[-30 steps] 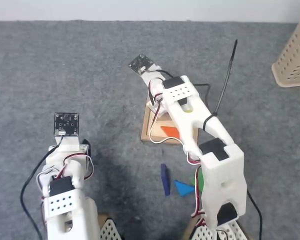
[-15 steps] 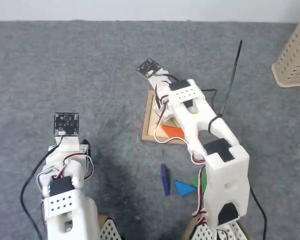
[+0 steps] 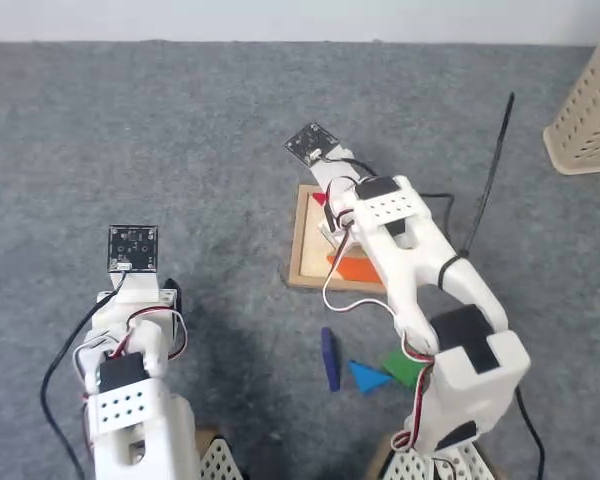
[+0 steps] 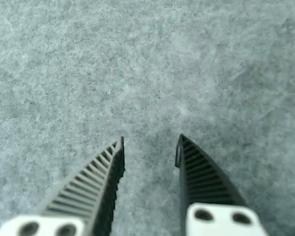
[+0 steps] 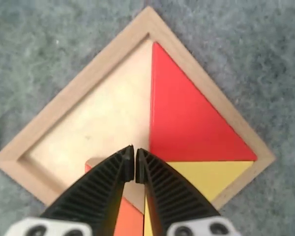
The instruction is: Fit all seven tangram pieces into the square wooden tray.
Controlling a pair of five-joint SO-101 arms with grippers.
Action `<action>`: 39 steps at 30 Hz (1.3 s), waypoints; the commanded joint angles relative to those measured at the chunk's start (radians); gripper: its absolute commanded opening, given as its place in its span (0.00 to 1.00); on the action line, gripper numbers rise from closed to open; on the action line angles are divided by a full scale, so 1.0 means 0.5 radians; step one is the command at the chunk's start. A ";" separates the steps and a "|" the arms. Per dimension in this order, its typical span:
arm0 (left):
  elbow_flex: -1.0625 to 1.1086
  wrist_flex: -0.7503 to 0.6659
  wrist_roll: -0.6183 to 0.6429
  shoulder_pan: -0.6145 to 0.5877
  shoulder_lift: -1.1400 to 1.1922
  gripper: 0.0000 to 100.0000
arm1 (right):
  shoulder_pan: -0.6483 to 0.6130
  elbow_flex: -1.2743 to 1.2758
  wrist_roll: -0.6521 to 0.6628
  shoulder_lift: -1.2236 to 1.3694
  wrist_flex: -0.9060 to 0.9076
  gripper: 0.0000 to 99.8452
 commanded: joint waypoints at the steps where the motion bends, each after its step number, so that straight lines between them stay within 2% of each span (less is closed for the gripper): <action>1: -0.008 -0.052 -0.012 -0.009 -0.040 0.17 | -0.048 0.018 -0.028 -0.180 -0.035 0.01; 5: -0.008 -0.052 -0.012 -0.009 -0.040 0.17 | -0.029 0.034 -0.028 -0.235 0.051 0.01; 9: -0.008 -0.052 -0.012 -0.009 -0.040 0.17 | 0.124 0.104 -0.092 -0.486 0.229 0.01; 17: -0.008 -0.052 -0.012 -0.009 -0.040 0.17 | 0.207 0.746 -0.110 -1.085 0.416 0.01; 22: -0.008 -0.052 -0.012 -0.009 -0.040 0.17 | 0.238 1.068 -0.077 -1.422 0.744 0.01; 26: -0.008 -0.052 -0.012 -0.009 -0.040 0.17 | 0.253 1.274 0.273 -1.628 0.968 0.01; 28: -0.008 -0.052 -0.012 -0.009 -0.040 0.17 | 0.259 1.363 0.368 -1.711 0.999 0.02; 34: -0.008 -0.052 -0.012 -0.009 -0.040 0.17 | 0.244 1.498 0.571 -1.757 1.014 0.21; 39: -0.008 -0.052 -0.012 -0.009 -0.040 0.17 | 0.207 1.577 0.730 -1.646 0.993 0.24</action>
